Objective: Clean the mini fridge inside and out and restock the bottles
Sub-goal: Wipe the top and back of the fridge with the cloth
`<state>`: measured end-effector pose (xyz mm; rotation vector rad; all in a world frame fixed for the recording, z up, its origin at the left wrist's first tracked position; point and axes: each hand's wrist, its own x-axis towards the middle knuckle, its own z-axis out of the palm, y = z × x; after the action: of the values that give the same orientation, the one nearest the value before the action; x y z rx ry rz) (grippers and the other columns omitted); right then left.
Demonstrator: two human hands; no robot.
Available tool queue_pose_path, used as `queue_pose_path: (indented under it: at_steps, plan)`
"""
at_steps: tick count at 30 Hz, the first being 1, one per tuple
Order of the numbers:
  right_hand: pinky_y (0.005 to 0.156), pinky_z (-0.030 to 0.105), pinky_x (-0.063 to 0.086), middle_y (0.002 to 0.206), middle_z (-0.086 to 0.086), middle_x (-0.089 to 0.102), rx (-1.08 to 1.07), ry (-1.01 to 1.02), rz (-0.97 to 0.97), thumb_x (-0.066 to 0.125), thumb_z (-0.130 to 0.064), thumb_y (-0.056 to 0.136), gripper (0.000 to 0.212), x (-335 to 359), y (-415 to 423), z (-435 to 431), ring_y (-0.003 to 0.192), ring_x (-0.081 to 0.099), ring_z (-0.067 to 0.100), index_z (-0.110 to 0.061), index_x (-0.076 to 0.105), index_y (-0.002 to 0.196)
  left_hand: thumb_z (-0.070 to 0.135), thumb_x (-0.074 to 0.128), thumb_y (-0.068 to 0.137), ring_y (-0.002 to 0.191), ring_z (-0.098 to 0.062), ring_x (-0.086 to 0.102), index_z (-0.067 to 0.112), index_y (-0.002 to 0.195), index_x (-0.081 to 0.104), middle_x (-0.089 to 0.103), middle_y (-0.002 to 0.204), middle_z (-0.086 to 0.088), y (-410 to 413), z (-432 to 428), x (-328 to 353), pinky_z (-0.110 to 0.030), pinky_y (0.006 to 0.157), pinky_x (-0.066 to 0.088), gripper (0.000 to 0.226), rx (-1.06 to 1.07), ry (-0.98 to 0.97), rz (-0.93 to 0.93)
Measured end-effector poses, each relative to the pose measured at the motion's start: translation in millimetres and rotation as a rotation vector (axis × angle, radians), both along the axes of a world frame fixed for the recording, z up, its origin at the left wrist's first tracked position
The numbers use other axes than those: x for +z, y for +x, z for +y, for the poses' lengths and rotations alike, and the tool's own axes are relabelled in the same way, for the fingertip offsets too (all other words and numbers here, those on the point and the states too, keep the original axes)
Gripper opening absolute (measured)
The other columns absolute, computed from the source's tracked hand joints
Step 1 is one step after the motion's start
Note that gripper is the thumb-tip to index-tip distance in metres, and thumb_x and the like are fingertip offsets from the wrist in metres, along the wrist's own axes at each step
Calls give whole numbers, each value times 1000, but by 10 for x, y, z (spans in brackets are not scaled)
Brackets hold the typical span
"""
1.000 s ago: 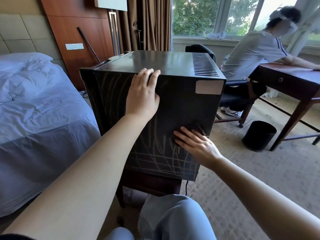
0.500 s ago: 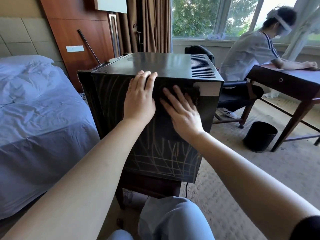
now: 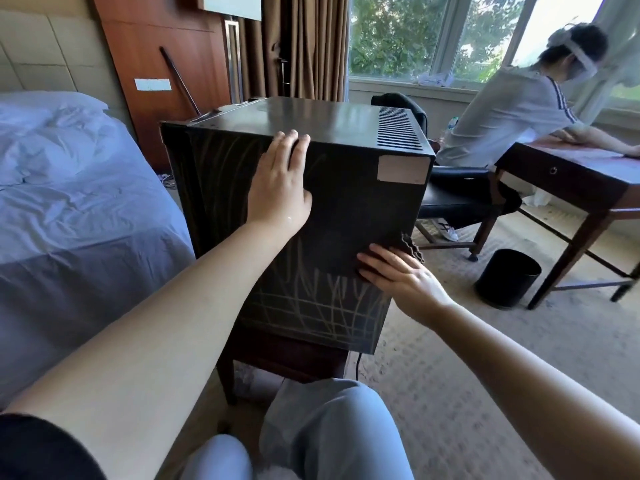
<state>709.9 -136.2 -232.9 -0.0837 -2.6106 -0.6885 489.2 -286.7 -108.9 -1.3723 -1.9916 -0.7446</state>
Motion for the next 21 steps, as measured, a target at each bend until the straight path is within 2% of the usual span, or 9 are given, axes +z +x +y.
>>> queue_pose_path:
  at_steps: [3, 5, 8, 10, 12, 14, 17, 21]
  plan:
    - [106, 44, 41, 136, 4, 56, -24, -65, 181, 35, -5, 88, 47, 78, 44, -65, 132, 43, 27, -16, 65, 124, 4, 59, 80, 139, -29, 33, 7, 143, 39, 36, 150, -12, 205, -144, -250, -44, 115, 27, 66, -7, -58, -23]
    - [100, 45, 46, 126, 6, 61, -44, -119, 274, 41, -7, 87, 42, 105, 62, -145, 123, 47, 28, -15, 68, 118, 6, 58, 82, 140, -26, 31, 9, 144, 37, 36, 150, -9, 327, -310, -503, -42, 117, 23, 66, -22, -121, -30]
    - [85, 44, 54, 118, 9, 61, -66, -166, 316, 60, 0, 82, 36, 205, 146, -260, 108, 53, 31, -11, 68, 115, 11, 53, 90, 143, -20, 24, 13, 147, 31, 31, 152, -4, 475, -532, -780, -36, 120, 13, 61, -46, -238, -109]
    - [76, 41, 56, 114, 9, 60, -101, -199, 319, 73, 6, 74, 45, 244, 253, -327, 102, 54, 31, -10, 69, 115, 14, 51, 92, 141, -18, 25, 14, 145, 34, 32, 151, -2, 567, -629, -884, -33, 120, 12, 55, -63, -307, -182]
    - [75, 41, 56, 112, 8, 60, -125, -247, 353, 76, 4, 73, 45, 292, 361, -383, 101, 54, 31, -11, 69, 115, 16, 50, 93, 138, -18, 30, 15, 142, 39, 37, 148, -1, 648, -686, -920, -32, 118, 16, 50, -59, -326, -244]
    - [74, 42, 56, 111, 8, 60, -126, -291, 401, 74, 2, 77, 40, 341, 425, -431, 100, 55, 32, -11, 69, 114, 18, 50, 93, 133, -20, 37, 16, 139, 43, 44, 143, 0, 709, -747, -950, -34, 114, 26, 46, -44, -335, -320]
    - [67, 38, 56, 110, 7, 60, -124, -252, 393, 74, 3, 75, 42, 298, 492, -438, 100, 50, 28, -12, 69, 114, 20, 49, 94, 118, -19, 51, 18, 133, 49, 59, 124, 1, 849, -810, -1054, -33, 96, 44, 39, -53, -336, -493]
    - [64, 40, 56, 113, 6, 56, -100, -294, 436, 71, -3, 81, 37, 139, 456, -381, 103, 46, 26, -13, 65, 116, 20, 52, 93, 114, -16, 54, 17, 128, 55, 60, 120, 3, 987, -893, -1339, -30, 94, 44, 35, -83, -353, -547]
